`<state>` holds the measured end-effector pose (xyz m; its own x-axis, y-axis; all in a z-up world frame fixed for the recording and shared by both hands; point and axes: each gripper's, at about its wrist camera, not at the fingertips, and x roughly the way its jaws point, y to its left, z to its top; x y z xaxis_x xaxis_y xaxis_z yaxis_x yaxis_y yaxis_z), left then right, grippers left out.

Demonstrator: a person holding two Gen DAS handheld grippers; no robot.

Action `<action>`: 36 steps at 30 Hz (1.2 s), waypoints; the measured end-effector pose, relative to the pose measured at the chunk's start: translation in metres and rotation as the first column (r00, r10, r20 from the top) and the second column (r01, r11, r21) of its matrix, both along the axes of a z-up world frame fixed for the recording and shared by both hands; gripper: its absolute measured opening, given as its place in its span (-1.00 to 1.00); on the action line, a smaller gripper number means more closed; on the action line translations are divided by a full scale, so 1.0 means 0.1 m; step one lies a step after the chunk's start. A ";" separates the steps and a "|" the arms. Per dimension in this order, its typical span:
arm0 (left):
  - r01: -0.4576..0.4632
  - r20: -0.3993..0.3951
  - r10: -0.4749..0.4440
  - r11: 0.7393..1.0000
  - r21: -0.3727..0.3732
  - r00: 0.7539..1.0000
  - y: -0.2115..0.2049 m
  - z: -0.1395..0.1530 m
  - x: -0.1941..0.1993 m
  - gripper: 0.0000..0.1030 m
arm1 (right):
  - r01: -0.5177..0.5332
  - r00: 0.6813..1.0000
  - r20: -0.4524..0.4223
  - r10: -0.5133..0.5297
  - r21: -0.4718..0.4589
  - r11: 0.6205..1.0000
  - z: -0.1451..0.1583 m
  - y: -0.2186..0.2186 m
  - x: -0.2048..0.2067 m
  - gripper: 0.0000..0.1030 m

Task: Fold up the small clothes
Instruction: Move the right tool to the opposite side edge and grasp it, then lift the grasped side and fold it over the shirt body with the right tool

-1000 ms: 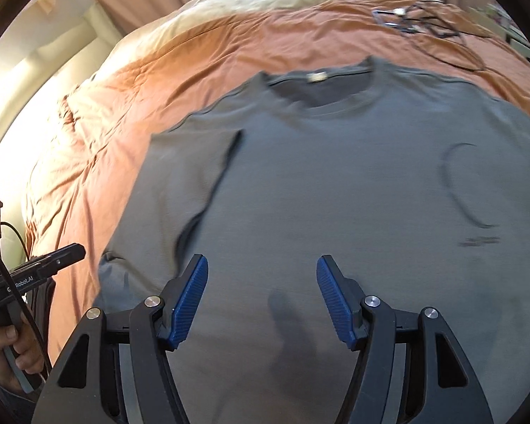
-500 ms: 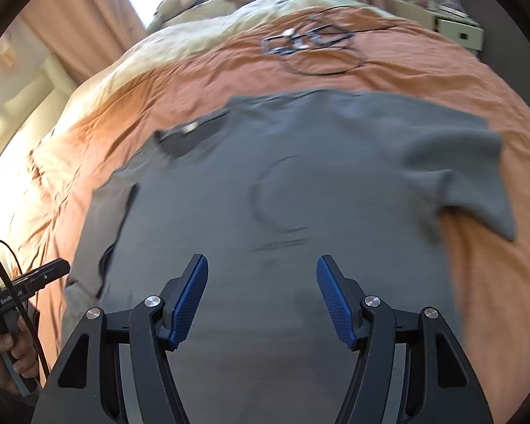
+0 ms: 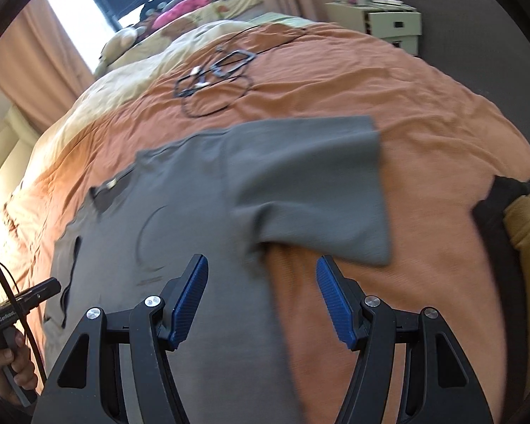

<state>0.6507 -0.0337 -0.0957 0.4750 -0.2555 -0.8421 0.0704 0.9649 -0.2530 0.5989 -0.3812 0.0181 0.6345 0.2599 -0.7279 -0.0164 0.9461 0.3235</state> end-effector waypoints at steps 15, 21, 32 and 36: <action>0.125 -0.010 -0.125 0.992 -0.014 0.992 -0.96 -0.18 0.47 -0.04 | 0.056 0.997 -0.057 -0.049 0.117 0.992 -0.32 -0.65 0.44 -0.29; 0.157 -0.019 -0.158 0.987 -0.022 0.987 -1.22 -0.28 0.63 -0.21 | 0.059 0.995 -0.084 -0.047 0.142 0.988 -0.50 -0.74 0.65 -0.35; 0.201 -0.051 -0.202 0.979 -0.030 0.978 -1.64 -0.49 0.89 -0.43 | 0.076 0.994 -0.096 -0.057 0.199 0.977 -0.57 -0.82 0.95 -0.98; 0.229 -0.049 -0.231 0.972 -0.045 0.972 -1.81 -0.49 0.92 -0.44 | 0.049 0.999 -0.026 -0.045 0.177 0.983 -0.31 -0.78 0.86 -0.99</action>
